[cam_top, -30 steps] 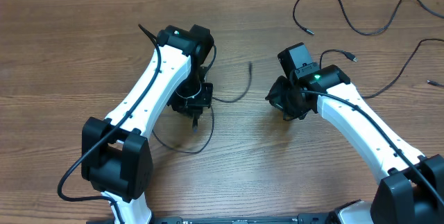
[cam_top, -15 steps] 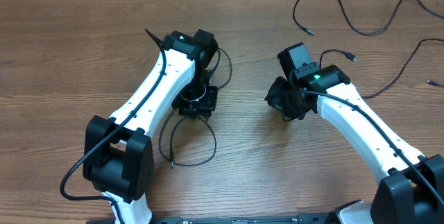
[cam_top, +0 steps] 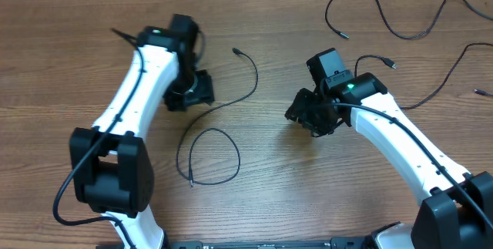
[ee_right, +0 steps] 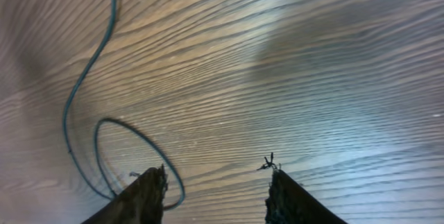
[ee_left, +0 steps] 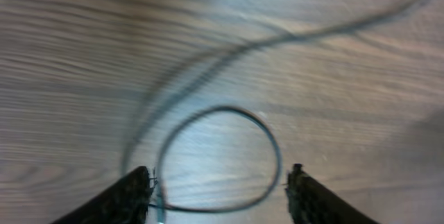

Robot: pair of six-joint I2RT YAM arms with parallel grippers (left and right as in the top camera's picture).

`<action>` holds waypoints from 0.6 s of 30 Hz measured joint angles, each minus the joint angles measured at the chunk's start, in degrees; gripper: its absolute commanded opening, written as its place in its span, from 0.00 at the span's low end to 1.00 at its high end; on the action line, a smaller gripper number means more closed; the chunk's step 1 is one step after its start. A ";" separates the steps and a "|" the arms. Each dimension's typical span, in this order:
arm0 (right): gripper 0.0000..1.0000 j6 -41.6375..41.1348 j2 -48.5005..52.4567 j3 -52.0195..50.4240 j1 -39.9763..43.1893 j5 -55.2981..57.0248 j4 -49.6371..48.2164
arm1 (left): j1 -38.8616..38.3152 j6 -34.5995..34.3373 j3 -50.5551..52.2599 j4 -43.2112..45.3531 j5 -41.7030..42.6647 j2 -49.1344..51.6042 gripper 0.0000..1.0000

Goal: Untangle cables

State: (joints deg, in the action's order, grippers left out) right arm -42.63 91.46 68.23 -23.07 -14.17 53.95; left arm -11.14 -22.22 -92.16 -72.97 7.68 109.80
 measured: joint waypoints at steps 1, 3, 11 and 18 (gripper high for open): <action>0.54 0.28 0.00 0.00 -0.33 -0.24 -0.42 | 1.03 0.57 0.00 0.07 -0.09 0.00 0.68; 0.57 0.96 0.00 0.00 -1.60 -1.18 -2.23 | 2.43 1.86 0.04 0.20 -0.48 0.00 0.69; 0.62 2.86 1.81 0.00 -12.26 -2.99 -10.36 | 2.99 0.57 2.97 1.55 -6.71 0.00 0.81; 0.59 2.84 9.81 0.00 -19.54 -1.92 -12.68 | 5.07 -4.87 3.80 2.36 -10.08 0.00 0.81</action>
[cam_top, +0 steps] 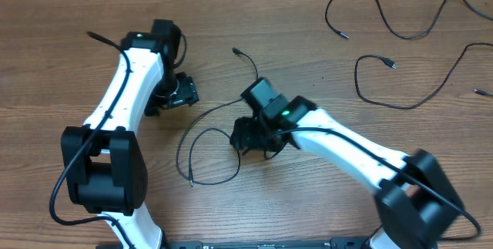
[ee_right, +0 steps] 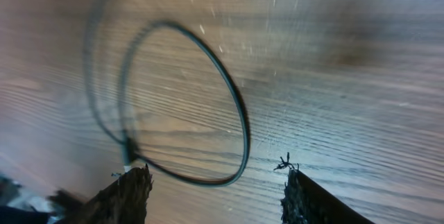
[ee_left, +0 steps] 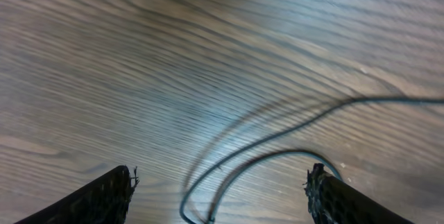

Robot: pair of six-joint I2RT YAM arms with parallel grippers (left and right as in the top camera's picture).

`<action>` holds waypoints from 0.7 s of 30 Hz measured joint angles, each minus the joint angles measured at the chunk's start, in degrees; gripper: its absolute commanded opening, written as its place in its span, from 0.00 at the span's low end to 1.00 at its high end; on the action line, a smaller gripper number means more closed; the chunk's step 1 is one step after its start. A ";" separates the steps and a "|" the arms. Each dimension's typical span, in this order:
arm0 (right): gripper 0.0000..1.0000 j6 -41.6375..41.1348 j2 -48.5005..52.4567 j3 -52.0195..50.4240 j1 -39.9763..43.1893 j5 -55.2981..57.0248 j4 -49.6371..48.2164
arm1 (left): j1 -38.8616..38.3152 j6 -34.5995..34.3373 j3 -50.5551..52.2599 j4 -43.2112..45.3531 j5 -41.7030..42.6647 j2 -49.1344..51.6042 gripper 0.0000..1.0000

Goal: Untangle cables

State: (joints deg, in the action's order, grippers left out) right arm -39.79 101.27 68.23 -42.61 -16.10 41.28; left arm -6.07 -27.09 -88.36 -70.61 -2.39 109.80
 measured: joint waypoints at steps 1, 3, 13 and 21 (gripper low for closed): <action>0.59 -0.17 1.01 0.02 -0.52 0.07 -0.11 | 0.63 0.00 0.02 -0.02 -0.13 0.00 0.81; 0.58 -0.46 3.21 0.00 -1.55 0.20 -0.28 | 1.70 0.22 0.04 -0.02 -0.35 0.00 0.81; 0.50 -3.54 4.57 0.00 -3.76 5.20 -0.15 | 2.69 5.14 1.03 0.04 0.26 0.00 0.84; 0.48 -5.68 4.57 0.00 -8.50 12.07 -0.11 | 2.69 6.14 2.05 0.44 1.88 0.00 0.85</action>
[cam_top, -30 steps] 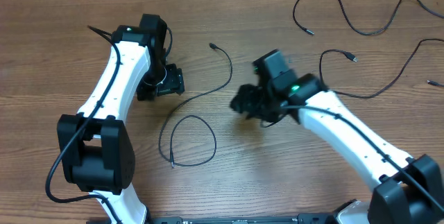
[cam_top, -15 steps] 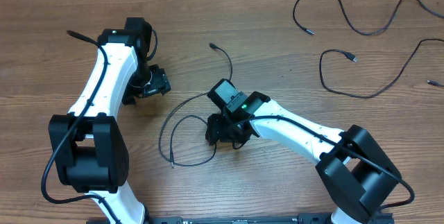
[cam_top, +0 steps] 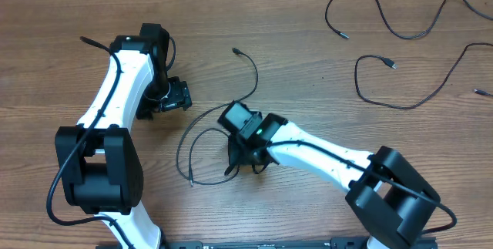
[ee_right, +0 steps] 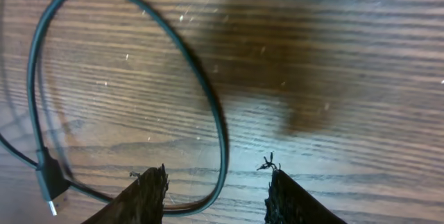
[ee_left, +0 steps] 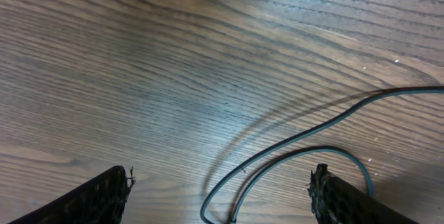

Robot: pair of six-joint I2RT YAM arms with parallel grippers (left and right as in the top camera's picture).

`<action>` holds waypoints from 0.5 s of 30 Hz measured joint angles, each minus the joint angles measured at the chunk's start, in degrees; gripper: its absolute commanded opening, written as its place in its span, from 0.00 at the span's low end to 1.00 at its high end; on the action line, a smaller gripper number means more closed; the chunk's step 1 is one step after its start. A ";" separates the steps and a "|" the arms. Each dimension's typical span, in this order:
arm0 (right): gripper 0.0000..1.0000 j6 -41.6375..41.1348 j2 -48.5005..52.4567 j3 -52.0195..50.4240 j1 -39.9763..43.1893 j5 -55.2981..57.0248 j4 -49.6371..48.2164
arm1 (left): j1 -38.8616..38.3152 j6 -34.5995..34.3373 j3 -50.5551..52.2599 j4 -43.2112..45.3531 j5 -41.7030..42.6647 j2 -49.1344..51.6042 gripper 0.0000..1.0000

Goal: Untangle cables

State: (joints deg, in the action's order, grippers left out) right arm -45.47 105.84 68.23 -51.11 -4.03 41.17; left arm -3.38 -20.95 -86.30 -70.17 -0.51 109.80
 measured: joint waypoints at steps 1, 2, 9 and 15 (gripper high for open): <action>0.48 -0.44 0.00 0.00 -0.63 1.11 -0.02 | 0.00 0.00 0.04 0.02 0.11 0.00 0.85; 0.47 -0.83 0.00 0.00 -1.25 1.95 0.00 | 0.00 0.02 0.09 0.00 0.24 0.00 0.86; 0.41 -2.12 0.76 0.00 -1.79 4.87 -0.04 | 0.00 0.13 0.11 0.00 0.72 0.00 0.86; 0.38 -2.32 3.41 0.00 -1.81 5.38 0.00 | 0.00 0.13 0.13 0.02 0.74 0.00 0.86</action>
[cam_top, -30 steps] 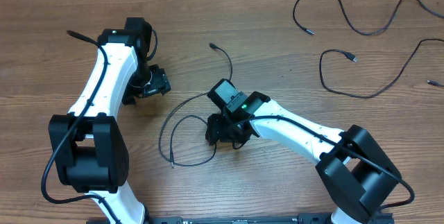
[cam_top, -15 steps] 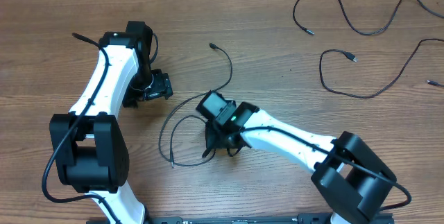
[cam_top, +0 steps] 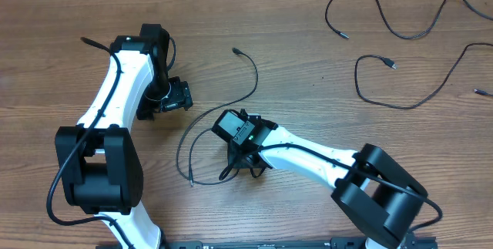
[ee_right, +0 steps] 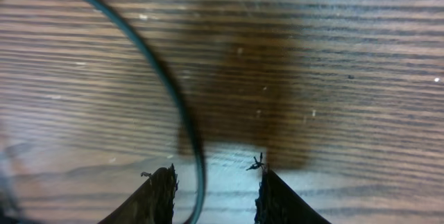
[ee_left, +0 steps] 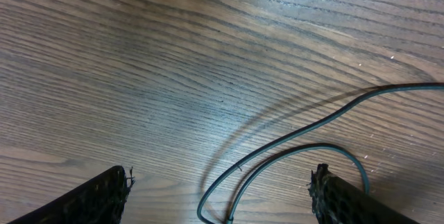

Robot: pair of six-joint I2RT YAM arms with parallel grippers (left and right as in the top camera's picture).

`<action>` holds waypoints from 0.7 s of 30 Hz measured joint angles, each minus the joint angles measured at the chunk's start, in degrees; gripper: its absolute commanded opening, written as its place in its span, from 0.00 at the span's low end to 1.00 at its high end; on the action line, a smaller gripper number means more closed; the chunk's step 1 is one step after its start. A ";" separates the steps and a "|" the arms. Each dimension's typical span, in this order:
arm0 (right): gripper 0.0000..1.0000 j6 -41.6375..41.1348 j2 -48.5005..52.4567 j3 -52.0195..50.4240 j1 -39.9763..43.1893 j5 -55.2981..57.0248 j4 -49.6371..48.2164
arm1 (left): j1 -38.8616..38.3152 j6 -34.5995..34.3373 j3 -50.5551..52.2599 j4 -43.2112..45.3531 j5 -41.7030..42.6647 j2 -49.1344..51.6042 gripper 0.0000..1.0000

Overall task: Untangle cables
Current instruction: 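Bring both grippers over the cable at center, open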

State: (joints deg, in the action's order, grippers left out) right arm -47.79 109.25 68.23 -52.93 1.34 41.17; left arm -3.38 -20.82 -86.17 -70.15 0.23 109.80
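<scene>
A thin dark cable (cam_top: 245, 91) runs from a plug at the back down into a closed loop (cam_top: 192, 145) at mid-table. My right gripper (cam_top: 240, 164) is open and low over the loop's right side. In the right wrist view the strand (ee_right: 156, 71) passes between the fingers of the right gripper (ee_right: 215, 175), close to the left one. My left gripper (cam_top: 173, 99) hovers open to the left of the cable. In the left wrist view the left gripper (ee_left: 220, 182) has two curved strands of the cable (ee_left: 298, 137) lying ahead of it, untouched.
Two more dark cables lie at the back right: one curling near the far edge (cam_top: 370, 6), another sweeping toward the right edge (cam_top: 416, 99). A loose plug (cam_top: 481, 92) shows at the right border. The wooden table (cam_top: 62, 33) is bare at the far left.
My right gripper has come lower and a little left, so the loop's right strand now sits between its open fingers. The left arm and the cable have not moved.
First my right gripper was right of centre, away from the loop, and my left one was beside the cable's curve. Then the right one was at the loop's right edge and the left one farther left. Now the right fingers straddle the strand.
</scene>
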 measured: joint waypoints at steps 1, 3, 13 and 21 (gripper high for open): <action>0.38 -0.04 0.68 0.02 0.02 0.07 0.00 | 0.00 0.00 0.00 0.00 0.00 0.00 0.86; 0.34 -0.07 0.92 0.35 0.00 0.11 -0.09 | 0.00 0.00 0.02 0.04 0.02 0.00 0.86; 0.04 -1.09 1.36 0.52 0.02 -0.33 0.39 | 0.00 0.02 0.02 0.13 0.17 0.00 0.86; 0.04 -3.02 1.75 1.86 1.75 -0.57 7.26 | 0.00 0.02 0.28 0.13 0.24 0.00 0.86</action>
State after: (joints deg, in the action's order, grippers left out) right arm -50.81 111.00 70.08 -51.18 0.78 48.42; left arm -3.38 -20.80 -85.89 -70.02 0.47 109.80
